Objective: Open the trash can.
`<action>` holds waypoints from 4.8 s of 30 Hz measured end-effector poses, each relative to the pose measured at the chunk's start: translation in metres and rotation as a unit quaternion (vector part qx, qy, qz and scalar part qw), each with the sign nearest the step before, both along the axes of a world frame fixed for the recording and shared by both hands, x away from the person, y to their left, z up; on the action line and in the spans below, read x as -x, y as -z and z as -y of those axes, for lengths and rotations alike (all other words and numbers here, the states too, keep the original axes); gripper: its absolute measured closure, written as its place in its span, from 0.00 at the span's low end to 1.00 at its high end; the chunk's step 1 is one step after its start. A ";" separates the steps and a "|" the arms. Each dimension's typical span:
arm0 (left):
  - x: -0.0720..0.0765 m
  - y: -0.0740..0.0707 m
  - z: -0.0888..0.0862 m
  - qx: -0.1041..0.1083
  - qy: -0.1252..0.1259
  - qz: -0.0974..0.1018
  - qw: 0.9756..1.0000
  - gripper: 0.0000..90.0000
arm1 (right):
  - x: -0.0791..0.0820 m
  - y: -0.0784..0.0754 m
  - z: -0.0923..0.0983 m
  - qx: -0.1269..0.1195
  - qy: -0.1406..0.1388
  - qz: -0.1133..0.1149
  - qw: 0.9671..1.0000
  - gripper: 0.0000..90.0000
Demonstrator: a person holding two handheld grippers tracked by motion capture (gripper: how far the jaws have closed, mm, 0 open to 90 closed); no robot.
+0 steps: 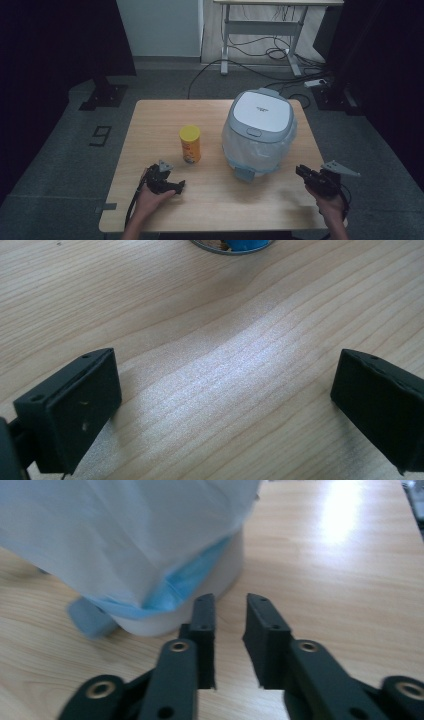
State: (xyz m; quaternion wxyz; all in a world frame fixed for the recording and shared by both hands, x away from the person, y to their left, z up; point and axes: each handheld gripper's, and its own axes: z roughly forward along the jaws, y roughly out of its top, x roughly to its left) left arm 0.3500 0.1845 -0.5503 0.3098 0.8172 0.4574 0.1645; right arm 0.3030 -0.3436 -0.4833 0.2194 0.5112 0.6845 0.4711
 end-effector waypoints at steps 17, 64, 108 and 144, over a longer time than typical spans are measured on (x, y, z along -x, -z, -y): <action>0.000 0.000 0.000 0.000 0.000 0.000 1.000 0.00 | 0.010 -0.043 -0.002 -0.024 -0.054 0.065 0.996 0.99; 0.000 0.000 0.000 0.001 -0.002 0.000 1.000 0.00 | -0.031 -0.140 -0.078 -0.036 -0.179 0.114 0.976 0.99; 0.001 0.000 0.000 0.001 -0.002 0.000 1.000 0.00 | -0.057 -0.134 -0.116 -0.041 -0.213 0.082 0.973 0.99; 0.001 0.000 0.000 0.001 -0.003 0.001 1.000 0.00 | -0.043 -0.141 -0.103 -0.035 -0.199 0.111 0.973 0.84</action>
